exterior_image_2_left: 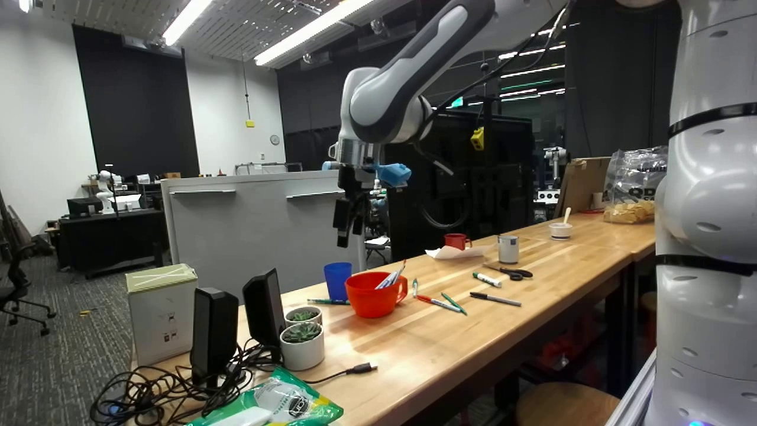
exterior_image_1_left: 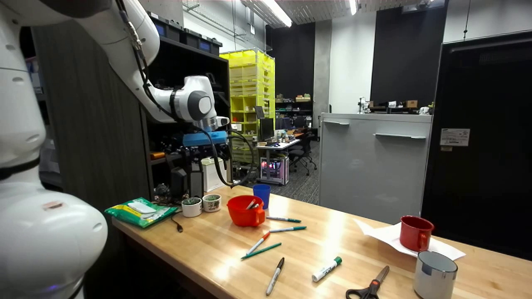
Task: Put one green pen in the orange bowl.
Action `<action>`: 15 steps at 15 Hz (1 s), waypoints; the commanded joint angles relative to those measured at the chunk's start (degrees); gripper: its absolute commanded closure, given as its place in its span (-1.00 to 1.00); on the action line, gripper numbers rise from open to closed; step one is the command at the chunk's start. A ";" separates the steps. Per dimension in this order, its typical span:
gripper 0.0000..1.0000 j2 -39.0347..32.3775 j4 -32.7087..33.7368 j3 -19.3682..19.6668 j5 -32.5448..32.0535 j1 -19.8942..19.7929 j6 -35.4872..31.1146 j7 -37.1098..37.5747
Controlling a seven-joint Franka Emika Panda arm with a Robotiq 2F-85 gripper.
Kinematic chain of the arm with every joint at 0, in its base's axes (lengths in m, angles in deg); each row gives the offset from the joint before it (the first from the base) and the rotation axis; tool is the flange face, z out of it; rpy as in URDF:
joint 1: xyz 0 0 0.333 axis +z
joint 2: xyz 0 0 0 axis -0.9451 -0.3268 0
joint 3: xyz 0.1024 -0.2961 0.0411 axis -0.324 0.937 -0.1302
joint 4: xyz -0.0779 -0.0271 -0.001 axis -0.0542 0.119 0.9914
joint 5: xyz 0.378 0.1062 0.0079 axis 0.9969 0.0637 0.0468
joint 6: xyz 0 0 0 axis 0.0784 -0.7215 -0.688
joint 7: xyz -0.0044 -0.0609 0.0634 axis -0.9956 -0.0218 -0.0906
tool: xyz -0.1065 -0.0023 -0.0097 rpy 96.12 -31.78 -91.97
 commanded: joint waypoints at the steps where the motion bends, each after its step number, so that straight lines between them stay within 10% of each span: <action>1: -1.00 -7.44 7.13 -1.84 1.30 -0.35 -1.00 -0.30; 15: -1.00 -30.80 31.40 0.72 -9.83 0.77 -3.98 12.11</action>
